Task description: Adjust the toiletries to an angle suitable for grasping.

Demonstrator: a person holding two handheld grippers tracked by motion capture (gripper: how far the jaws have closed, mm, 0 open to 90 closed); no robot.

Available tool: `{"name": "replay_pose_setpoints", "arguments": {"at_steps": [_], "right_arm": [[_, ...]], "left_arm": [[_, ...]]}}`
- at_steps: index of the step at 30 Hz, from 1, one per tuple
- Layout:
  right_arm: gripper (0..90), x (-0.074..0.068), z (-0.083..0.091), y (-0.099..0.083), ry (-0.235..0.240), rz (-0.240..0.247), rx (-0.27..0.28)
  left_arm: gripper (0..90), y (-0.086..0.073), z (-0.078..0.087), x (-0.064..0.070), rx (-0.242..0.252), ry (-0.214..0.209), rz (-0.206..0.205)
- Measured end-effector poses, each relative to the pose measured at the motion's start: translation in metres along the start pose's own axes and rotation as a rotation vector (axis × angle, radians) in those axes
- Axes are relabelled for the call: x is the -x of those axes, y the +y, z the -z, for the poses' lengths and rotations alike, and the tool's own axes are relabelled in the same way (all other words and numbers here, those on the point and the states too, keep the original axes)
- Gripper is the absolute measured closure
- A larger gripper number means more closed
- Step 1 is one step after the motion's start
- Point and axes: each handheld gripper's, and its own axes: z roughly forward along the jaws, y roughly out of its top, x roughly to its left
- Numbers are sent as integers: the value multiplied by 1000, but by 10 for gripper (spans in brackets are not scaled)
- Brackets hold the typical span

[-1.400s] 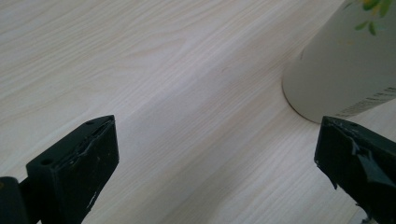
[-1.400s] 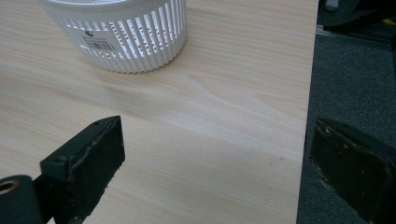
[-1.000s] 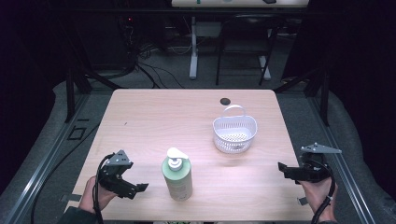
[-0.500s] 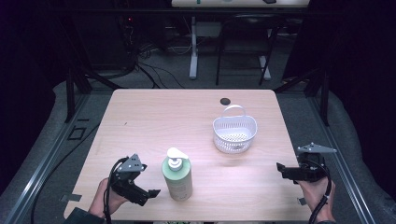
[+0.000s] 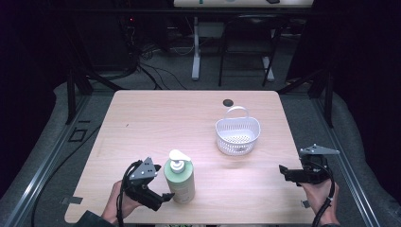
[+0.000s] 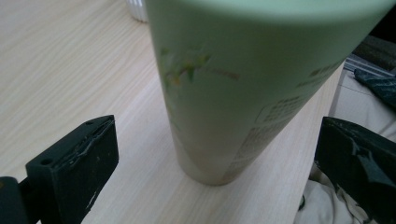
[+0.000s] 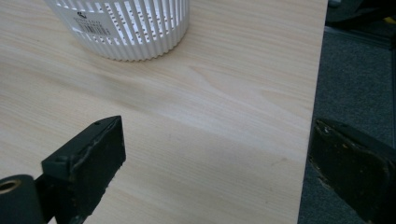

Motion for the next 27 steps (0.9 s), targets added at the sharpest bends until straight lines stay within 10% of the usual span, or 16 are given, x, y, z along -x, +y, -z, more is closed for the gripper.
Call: {"name": "replay_pose_setpoints", "arguments": {"at_steps": [27], "right_arm": [[42, -1, -1, 1, 18, 14, -8]], "left_arm": [[115, 15, -23, 12, 130, 26, 8]]}}
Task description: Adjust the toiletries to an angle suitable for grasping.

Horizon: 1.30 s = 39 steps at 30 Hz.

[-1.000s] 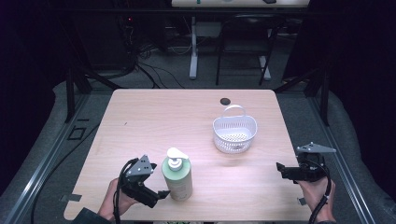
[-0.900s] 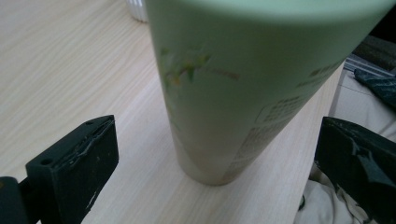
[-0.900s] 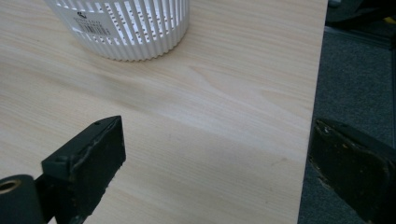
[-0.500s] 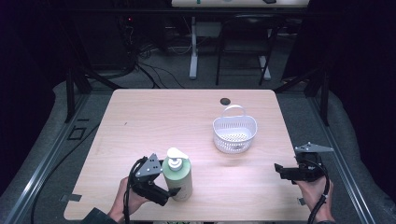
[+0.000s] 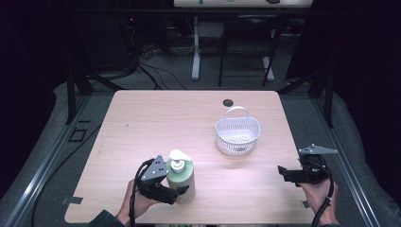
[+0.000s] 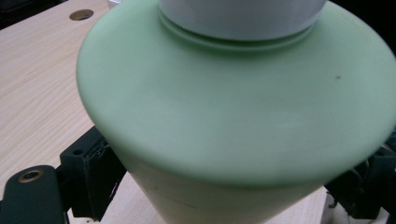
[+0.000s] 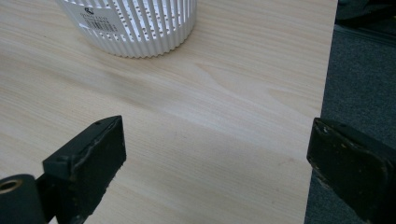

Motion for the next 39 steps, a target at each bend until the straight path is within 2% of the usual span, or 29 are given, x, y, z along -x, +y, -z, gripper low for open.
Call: {"name": "replay_pose_setpoints", "arguments": {"at_steps": [16, 39], "right_arm": [[47, -1, 1, 0, 1, 7, -2], [51, -1, 0, 0, 12, 9, -2]], "left_arm": [[126, 7, -19, 4, 39, -20, 0], [127, 35, -68, 4, 70, -85, -36]]}}
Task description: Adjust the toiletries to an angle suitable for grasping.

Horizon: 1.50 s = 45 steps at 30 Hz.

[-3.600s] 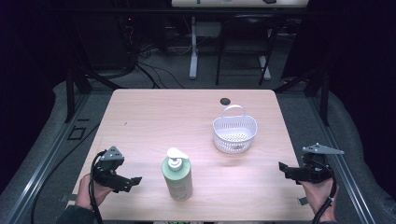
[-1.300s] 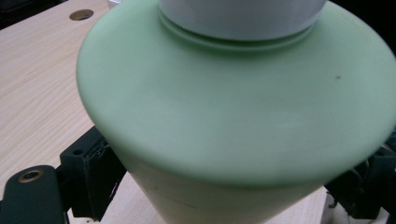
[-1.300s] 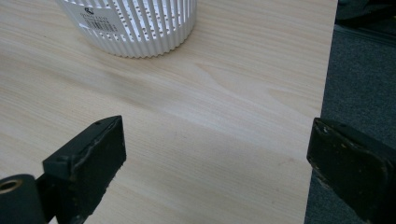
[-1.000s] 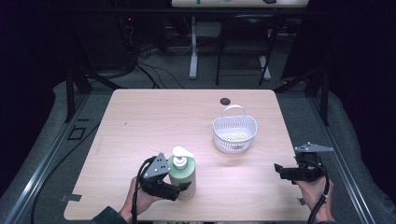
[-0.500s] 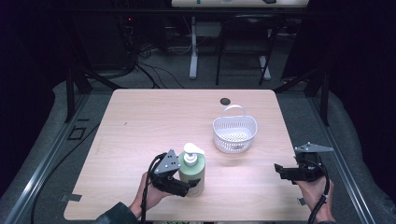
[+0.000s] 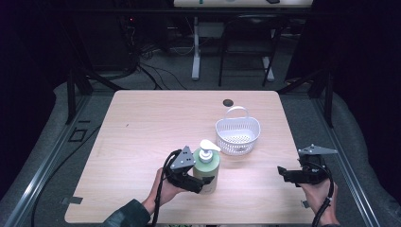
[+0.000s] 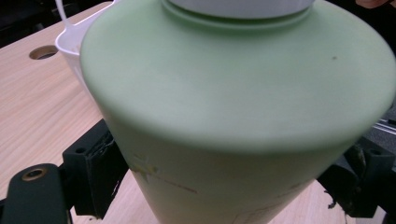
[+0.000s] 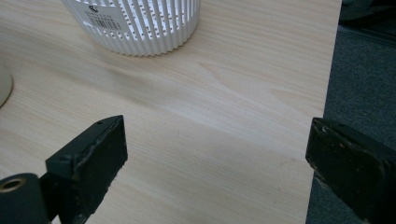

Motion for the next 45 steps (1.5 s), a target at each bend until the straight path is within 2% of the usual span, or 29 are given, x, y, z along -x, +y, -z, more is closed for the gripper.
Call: {"name": "replay_pose_setpoints", "arguments": {"at_steps": [12, 30, 33, 38, 45], "right_arm": [[53, -2, 1, 0, 2, 3, -4], [56, -6, -2, 0, 12, 22, -10], [56, -6, -1, 0, 13, 21, -7], [55, -5, 0, 0, 7, 18, -5], [54, -7, 2, 1, 6, 27, 4]], "left_arm": [[127, 12, -23, 0, 9, -33, -21], [126, 29, -54, 10, 8, -63, -36], [123, 32, -55, 11, -2, -56, -34], [109, 34, -53, 9, -34, -71, -36], [41, 30, -36, 3, -72, -81, -21]]}}
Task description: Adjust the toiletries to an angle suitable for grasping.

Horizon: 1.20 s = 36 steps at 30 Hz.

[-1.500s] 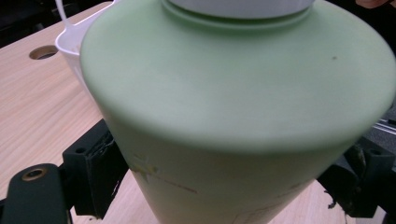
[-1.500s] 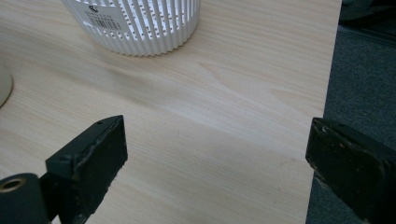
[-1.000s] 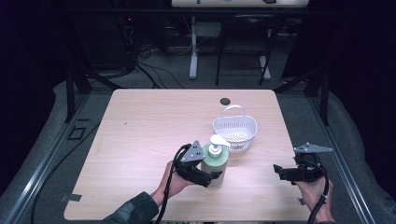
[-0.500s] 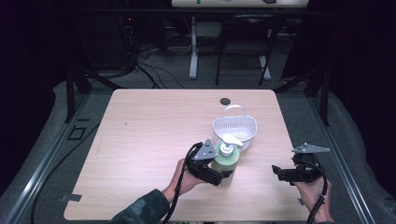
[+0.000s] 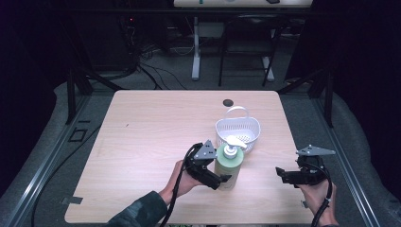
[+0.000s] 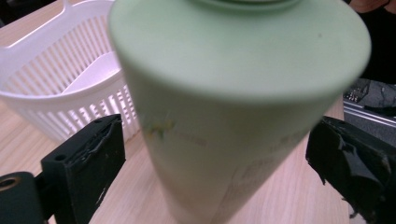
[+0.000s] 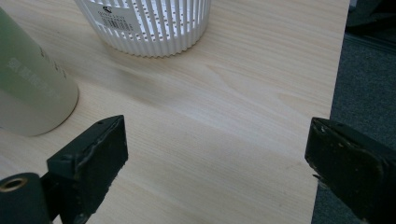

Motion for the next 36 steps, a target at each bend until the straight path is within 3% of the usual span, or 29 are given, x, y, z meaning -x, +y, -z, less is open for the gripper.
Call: {"name": "replay_pose_setpoints", "arguments": {"at_steps": [4, 20, 25, 30, 36], "right_arm": [[50, -2, 0, 1, 2, 5, 1], [10, -10, -4, 2, 21, 27, -30], [9, -17, -1, 2, 24, 51, -23], [0, -21, -2, 2, 22, 44, -25], [0, -23, -5, 1, 38, 44, -40]], "left_arm": [[0, -6, 13, -7, -28, 2, 1], [0, -49, 74, -42, -140, 100, 121], [0, -55, 89, -50, -161, 142, 146], [0, -61, 102, -58, -200, 205, 156], [0, -78, 116, -74, -241, 264, 220]]}}
